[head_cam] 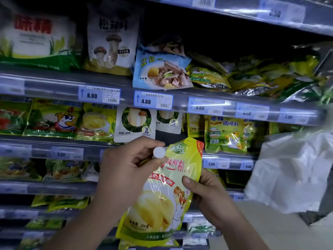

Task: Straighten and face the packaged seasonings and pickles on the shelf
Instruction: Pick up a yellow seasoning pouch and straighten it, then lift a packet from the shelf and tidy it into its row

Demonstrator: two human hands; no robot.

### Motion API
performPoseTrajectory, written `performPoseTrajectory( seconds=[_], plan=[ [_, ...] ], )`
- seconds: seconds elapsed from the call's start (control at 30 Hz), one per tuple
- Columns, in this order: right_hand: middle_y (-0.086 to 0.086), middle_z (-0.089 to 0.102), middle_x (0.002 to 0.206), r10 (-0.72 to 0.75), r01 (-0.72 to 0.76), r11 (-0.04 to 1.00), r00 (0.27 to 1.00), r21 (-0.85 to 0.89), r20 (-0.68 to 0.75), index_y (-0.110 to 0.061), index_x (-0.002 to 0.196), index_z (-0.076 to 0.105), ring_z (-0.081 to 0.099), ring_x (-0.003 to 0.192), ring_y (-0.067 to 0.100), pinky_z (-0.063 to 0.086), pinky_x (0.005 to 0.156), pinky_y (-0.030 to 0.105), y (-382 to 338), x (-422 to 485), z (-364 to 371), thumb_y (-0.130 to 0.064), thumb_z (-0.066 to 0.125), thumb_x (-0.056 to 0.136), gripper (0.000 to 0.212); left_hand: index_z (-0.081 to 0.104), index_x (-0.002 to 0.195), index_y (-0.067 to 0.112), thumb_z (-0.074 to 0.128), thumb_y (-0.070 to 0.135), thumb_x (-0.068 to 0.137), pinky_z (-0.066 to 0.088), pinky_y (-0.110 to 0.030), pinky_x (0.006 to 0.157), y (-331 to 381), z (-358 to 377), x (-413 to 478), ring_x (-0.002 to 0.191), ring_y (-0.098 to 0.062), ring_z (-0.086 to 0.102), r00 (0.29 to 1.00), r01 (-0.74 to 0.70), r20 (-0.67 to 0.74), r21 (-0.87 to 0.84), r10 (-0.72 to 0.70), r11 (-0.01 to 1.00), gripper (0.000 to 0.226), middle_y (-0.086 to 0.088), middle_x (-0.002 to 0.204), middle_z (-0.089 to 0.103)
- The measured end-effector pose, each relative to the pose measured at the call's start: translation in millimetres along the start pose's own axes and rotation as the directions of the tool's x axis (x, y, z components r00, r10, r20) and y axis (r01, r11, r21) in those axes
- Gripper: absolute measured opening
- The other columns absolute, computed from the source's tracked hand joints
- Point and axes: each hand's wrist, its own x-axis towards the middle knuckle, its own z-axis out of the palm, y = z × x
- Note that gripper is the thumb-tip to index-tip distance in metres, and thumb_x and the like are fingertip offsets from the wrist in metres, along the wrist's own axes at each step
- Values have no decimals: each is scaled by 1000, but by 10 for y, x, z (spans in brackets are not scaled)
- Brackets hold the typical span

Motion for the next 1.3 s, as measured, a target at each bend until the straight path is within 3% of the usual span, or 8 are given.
performPoseTrajectory(
  seconds=[0.27, 0.37, 0.47, 0.57, 0.67, 0.93, 1.07, 1.3],
  plan=[
    [24, 74, 118, 65, -50, 979, 996, -199, 69, 0, 115, 72, 69, 112, 41, 56, 97, 51, 180, -15, -183, -33, 93, 64, 64, 76, 90, 27, 76, 29, 83, 54, -28, 76, -173, 85, 203, 78, -4, 74, 973, 230, 59, -137, -224, 964, 7, 7, 81, 80],
    [31, 72, 111, 45, -44, 968, 999, -247, -4, 0, 105, 76, 71, 105, 43, 53, 93, 62, 140, -4, -338, -32, 90, 68, 51, 80, 93, 19, 75, 33, 84, 58, -50, 89, -342, 133, 267, 94, -27, 75, 908, 419, 140, -325, -396, 848, 17, -6, 91, 81],
    [26, 77, 99, 10, -25, 958, 998, -285, -54, -2, 99, 77, 73, 87, 32, 60, 74, 47, 55, 36, -480, -26, 87, 70, 38, 78, 89, 17, 55, 31, 99, 60, -44, 80, -449, 243, 318, 91, -29, 75, 853, 508, 121, -417, -508, 754, 28, -7, 89, 81],
    [9, 80, 85, -74, 33, 945, 991, -324, -114, -6, 99, 77, 70, 72, 19, 54, 60, 26, -70, 115, -516, -18, 80, 79, 24, 69, 112, 29, 59, 47, 94, 60, -45, 84, -553, 320, 304, 93, -14, 76, 856, 505, 216, -155, -470, 849, 27, 2, 102, 79],
    [15, 80, 90, -148, 76, 942, 968, -326, -202, -8, 98, 77, 70, 76, 21, 53, 65, 33, -194, 290, -543, -17, 75, 87, 15, 63, 112, 36, 80, 58, 67, 59, -45, 86, -590, 460, 244, 93, -9, 74, 827, 453, 329, 90, -456, 887, 52, 9, 102, 78],
    [5, 77, 104, -250, 121, 866, 945, -485, -211, -7, 121, 60, 75, 93, 18, 61, 79, 33, -577, 847, -681, -10, 87, 76, 53, 41, 137, 29, 83, 42, 75, 57, -47, 86, -583, 882, 683, 98, -19, 67, 954, 289, 32, 162, -298, 943, 76, 4, 111, 66],
    [-15, 63, 83, -362, 114, 732, 901, -672, -241, -22, 106, 55, 63, 69, 0, 44, 55, 7, -660, 1050, -620, -15, 87, 75, 45, 40, 140, 30, 80, 32, 81, 52, -40, 83, -671, 1051, 894, 104, -28, 62, 979, 203, -33, 252, -201, 946, 71, -5, 120, 66],
    [8, 68, 88, -421, 59, 620, 866, -783, -268, -14, 106, 54, 60, 73, 19, 50, 65, 30, -571, 1189, -676, -13, 84, 79, 41, 48, 139, 31, 75, 31, 86, 34, -20, 67, -783, 1215, 951, 78, -9, 51, 990, 134, -9, 404, -143, 905, 59, -4, 112, 70]
  ],
)
